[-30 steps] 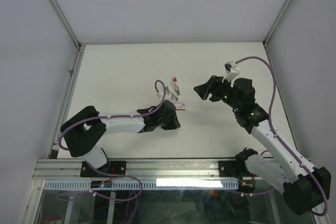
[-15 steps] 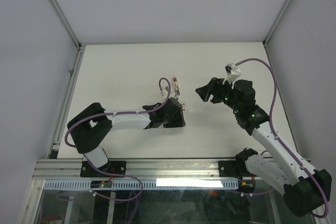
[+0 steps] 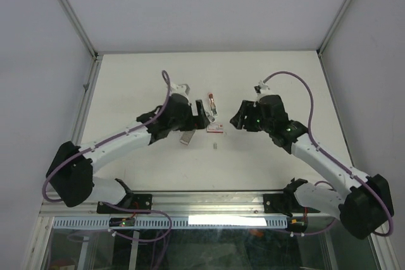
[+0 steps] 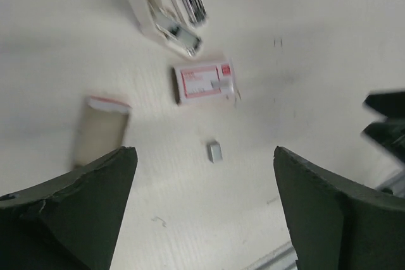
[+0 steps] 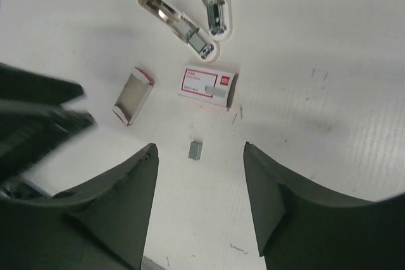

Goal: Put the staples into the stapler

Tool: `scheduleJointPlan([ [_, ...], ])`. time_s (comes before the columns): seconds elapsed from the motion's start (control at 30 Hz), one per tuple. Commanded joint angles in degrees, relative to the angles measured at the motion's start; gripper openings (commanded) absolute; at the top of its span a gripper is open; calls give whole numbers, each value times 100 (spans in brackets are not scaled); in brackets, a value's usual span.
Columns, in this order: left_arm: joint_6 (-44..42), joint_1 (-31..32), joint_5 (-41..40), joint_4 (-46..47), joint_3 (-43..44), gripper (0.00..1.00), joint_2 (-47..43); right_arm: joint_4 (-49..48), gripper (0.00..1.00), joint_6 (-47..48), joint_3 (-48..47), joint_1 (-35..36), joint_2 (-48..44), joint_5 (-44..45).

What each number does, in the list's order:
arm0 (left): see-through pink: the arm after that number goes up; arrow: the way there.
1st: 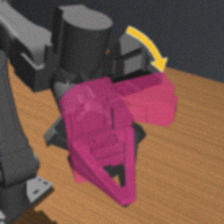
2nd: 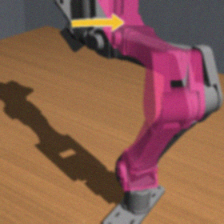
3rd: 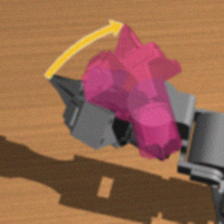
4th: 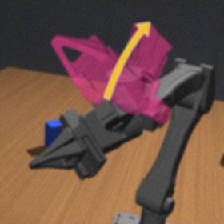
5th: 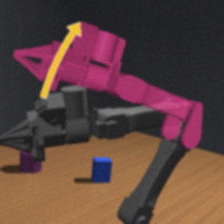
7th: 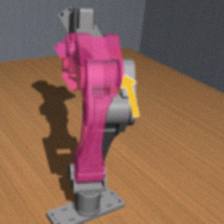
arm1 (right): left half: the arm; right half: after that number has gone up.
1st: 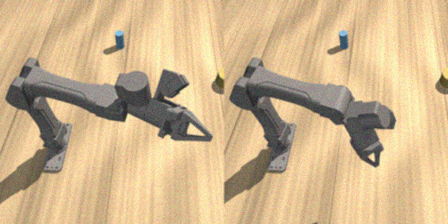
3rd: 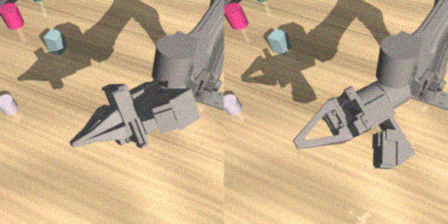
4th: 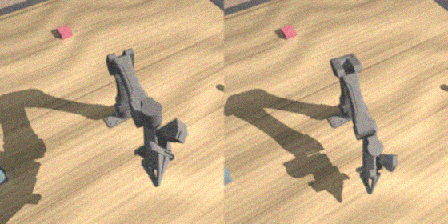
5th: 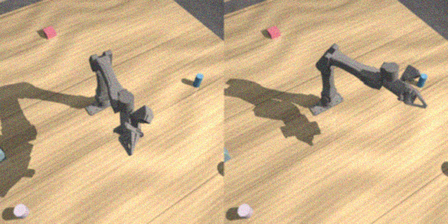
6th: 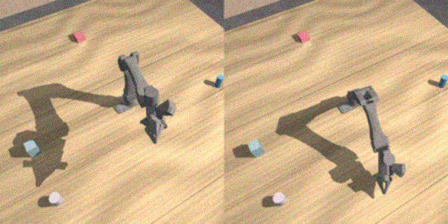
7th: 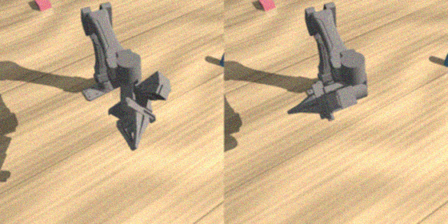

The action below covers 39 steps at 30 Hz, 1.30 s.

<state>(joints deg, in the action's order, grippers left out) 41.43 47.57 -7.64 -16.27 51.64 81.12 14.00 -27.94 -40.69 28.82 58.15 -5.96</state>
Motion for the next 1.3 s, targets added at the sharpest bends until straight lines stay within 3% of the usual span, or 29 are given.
scheduleJointPlan([
  [0.0, -1328, -1244, 546, -219, 499, 98, -827, 688, 59, -690, -649, 762, 731, 1018],
  [0.2, -1794, -3239, 1617, -353, 1075, 99, -1225, 1179, 58, -1314, -1142, 1588, 1707, 1767],
  [0.33, -1931, -3940, 1863, -271, 906, 99, -1420, 1457, 55, -1469, -1567, 1922, 2430, 1911],
  [0.67, -2071, -4057, 1557, -300, 572, 99, -1815, 1953, 48, -1578, -2372, 2213, 3615, 2052],
  [0.77, -2069, -4060, 1606, -298, 567, 99, -1816, 2006, 41, -1591, -2503, 2262, 3881, 2120],
  [1.27, -2086, -4058, 1591, -306, 557, 99, -1847, 2138, 33, -1570, -2717, 2435, 4347, 2347],
])
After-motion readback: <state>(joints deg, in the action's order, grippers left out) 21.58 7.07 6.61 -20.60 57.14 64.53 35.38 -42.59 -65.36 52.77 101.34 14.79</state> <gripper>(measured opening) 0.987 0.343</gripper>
